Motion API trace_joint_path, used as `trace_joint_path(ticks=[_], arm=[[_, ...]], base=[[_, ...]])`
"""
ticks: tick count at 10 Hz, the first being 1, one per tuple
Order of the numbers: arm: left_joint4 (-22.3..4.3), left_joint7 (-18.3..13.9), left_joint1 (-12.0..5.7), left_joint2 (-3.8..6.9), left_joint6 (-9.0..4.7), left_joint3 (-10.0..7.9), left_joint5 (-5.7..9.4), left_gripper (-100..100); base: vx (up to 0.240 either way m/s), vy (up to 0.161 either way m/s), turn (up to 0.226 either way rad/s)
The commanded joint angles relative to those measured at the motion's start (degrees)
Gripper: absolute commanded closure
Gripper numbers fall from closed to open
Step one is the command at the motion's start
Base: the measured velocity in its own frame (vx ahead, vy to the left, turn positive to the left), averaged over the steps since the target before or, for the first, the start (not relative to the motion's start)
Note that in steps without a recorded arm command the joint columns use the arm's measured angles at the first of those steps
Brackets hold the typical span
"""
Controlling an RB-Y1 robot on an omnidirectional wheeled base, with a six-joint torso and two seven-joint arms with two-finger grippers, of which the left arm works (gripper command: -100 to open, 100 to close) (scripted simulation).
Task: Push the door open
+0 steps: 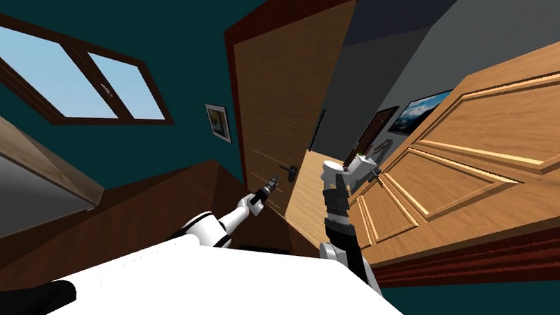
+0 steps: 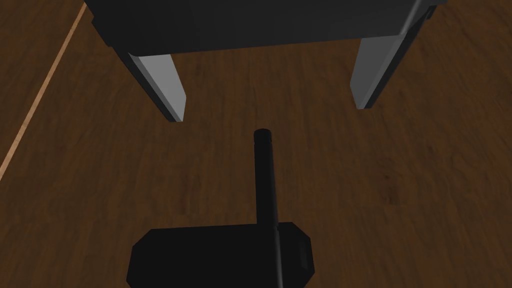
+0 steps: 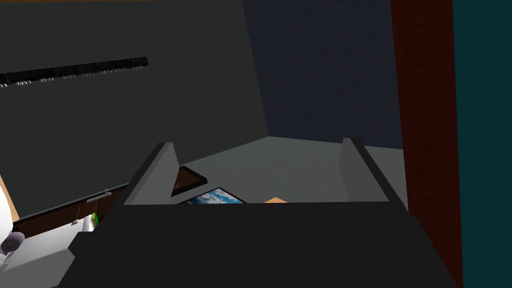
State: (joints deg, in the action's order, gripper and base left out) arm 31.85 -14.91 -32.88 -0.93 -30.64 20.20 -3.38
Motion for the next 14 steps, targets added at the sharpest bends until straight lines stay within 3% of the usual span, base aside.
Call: trace_joint_path(ticks=[1,2,3,7,10,12,14], arm=[[-1.6,-0.22,-0.97,-0.68,-0.17,0.18,-0.07,-100],[-1.58,0.0,-0.87,-0.63,-0.33,-0.03,0.0,-100],[-1.84,0.15,-0.99,0.9,-0.44,-0.22,0.06,-100],[-1.95,0.45,-1.0,2.33,-0.45,-0.64,0.2,-100],[-2.06,0.73,-1.02,1.61,-0.46,-1.02,0.32,-100],[-2.12,0.9,-1.03,0.08,-0.47,-1.25,0.39,-100],[-0.79,0.68,-0.37,0.51,0.2,-0.99,0.28,-100]], base=[[0.057,0.069,-0.049],[0.028,0.032,-0.014],[0.088,-0.041,-0.032],[0.171,-0.108,-0.02],[0.196,-0.106,-0.022],[0.164,-0.092,-0.024],[0.073,-0.04,0.0]])
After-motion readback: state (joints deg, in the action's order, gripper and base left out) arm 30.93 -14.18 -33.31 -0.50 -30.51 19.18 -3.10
